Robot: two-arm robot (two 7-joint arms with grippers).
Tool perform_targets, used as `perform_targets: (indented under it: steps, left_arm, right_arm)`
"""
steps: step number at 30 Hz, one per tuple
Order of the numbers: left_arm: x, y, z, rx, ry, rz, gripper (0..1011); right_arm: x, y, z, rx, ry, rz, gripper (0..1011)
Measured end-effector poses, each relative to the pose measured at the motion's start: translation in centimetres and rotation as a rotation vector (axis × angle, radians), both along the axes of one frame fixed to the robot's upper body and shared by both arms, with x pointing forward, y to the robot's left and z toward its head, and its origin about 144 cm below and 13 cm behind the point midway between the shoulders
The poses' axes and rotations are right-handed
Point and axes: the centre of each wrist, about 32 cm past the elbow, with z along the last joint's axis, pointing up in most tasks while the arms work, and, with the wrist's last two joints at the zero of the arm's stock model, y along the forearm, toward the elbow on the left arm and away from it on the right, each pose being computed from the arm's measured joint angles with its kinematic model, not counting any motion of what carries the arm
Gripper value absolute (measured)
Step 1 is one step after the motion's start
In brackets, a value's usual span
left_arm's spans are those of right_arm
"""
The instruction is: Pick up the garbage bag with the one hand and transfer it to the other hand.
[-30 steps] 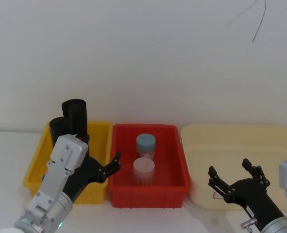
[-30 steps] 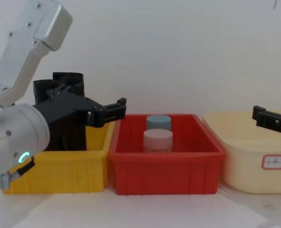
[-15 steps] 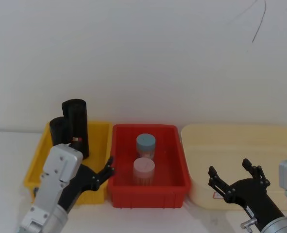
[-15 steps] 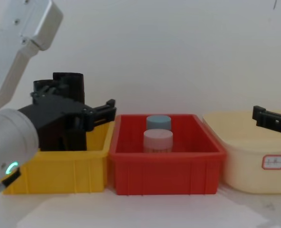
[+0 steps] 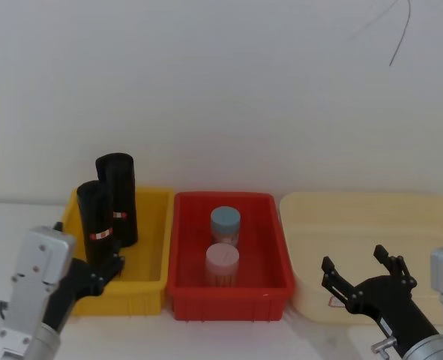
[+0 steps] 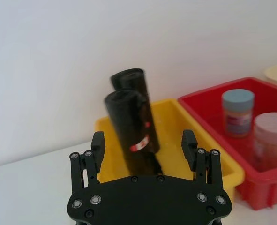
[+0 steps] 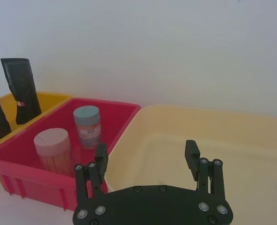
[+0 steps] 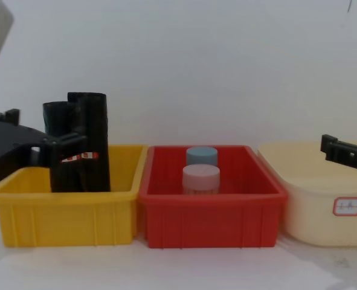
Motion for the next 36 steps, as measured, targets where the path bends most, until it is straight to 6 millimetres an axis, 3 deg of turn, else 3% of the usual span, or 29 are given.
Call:
perform_targets:
  steps: [16,36]
  left_arm:
    - [2.6,1.8,0.2,-0.006,-0.002,0.049,1000]
    - [5.8,2.2,-0.6,-0.044,-0.005,0.014,1001]
  right_arm:
    - [0.0,0.0,0.0,0.0,0.0,0.0,1001]
    - [0.0,0.0,0.0,0.0,0.0,0.0,1001]
